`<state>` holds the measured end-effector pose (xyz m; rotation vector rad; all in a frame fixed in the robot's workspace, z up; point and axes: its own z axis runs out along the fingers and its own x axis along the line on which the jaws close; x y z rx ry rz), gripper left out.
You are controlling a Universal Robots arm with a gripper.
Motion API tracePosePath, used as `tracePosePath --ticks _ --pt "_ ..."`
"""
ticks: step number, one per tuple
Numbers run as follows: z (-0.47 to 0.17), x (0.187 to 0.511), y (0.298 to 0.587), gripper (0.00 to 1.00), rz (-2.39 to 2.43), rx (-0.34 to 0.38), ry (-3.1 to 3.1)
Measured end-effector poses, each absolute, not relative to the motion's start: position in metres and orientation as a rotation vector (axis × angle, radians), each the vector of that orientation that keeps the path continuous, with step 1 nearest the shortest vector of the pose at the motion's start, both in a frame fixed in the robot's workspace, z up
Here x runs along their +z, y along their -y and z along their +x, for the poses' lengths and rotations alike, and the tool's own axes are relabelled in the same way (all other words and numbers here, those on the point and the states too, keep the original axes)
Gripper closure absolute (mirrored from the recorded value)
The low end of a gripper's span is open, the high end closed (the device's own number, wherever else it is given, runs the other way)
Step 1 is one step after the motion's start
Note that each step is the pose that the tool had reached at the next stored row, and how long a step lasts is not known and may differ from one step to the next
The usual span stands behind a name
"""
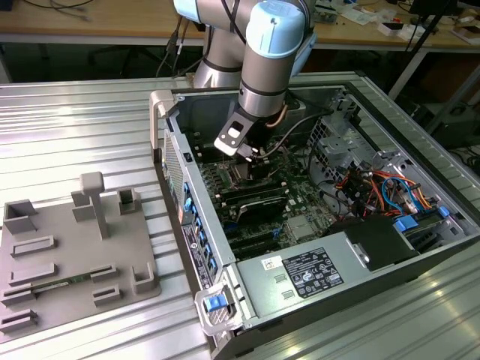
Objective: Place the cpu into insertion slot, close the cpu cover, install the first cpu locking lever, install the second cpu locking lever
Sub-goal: 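Place the cpu into insertion slot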
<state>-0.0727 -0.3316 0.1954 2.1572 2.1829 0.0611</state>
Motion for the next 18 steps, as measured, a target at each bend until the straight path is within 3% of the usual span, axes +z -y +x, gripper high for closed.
tracePosePath --ticks 18 --pt "-0.073 0.208 0.332 0.39 2.157 0.060 -2.183"
